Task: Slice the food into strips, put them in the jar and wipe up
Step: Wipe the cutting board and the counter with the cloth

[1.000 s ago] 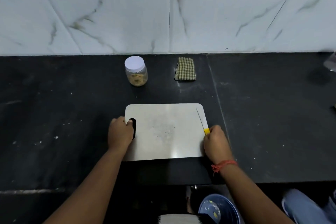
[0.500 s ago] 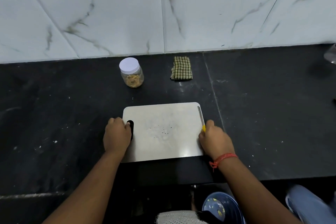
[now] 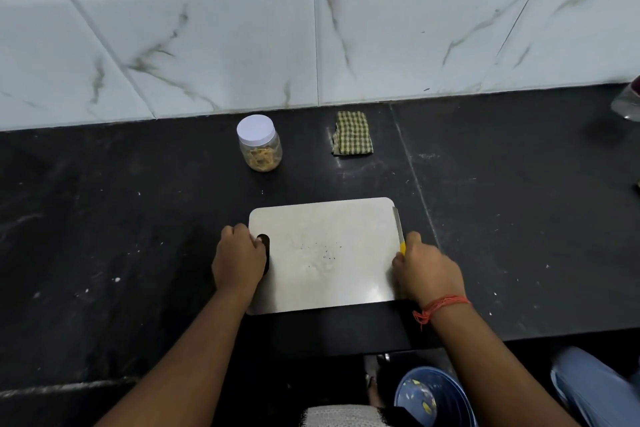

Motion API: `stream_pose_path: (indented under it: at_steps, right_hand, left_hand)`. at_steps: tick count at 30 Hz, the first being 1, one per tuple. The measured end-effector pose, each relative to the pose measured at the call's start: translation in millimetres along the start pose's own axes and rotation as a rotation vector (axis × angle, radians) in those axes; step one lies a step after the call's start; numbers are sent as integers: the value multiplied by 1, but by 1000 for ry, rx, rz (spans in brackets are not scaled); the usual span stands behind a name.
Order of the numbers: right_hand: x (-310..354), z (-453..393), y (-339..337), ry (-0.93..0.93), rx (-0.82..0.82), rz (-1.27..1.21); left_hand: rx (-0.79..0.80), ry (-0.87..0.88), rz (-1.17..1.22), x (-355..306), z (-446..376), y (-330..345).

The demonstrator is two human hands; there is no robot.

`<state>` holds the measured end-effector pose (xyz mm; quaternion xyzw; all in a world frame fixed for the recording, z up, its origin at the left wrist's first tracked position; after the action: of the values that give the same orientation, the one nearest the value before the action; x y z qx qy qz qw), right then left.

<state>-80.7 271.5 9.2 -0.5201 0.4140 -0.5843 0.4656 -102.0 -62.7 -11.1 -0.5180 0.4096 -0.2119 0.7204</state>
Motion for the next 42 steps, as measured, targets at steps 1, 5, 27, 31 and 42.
stream_pose_path:
  at_steps: [1,5,27,31,42]
  right_hand:
    - [1,0,-1,-3,4,6]
    - [5,-2,-3,-18,26,53]
    - [134,-165,9,-167,-58,-236]
    - [160,-197,20,-216,-59,-156]
    - [172,-220,33,-228,-47,-143]
  left_hand:
    - [5,-9,10,0,0,0]
    - [11,-19,43,0,1,0]
    - [-38,256,-170,-49,-57,11]
    - [-31,254,-218,-49,-73,15]
    - [17,218,-189,-53,-85,28]
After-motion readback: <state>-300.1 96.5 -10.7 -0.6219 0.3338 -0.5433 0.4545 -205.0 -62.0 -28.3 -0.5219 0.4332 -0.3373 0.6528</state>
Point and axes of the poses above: each hand's wrist, its own z-axis away from the middle knuckle, its own y-axis out of the palm, x = y × z, the point moved 5 cm from there along -z, towards the middle knuckle, and after that the axes turned 11 degrees about -y, right-handed, at the moved point
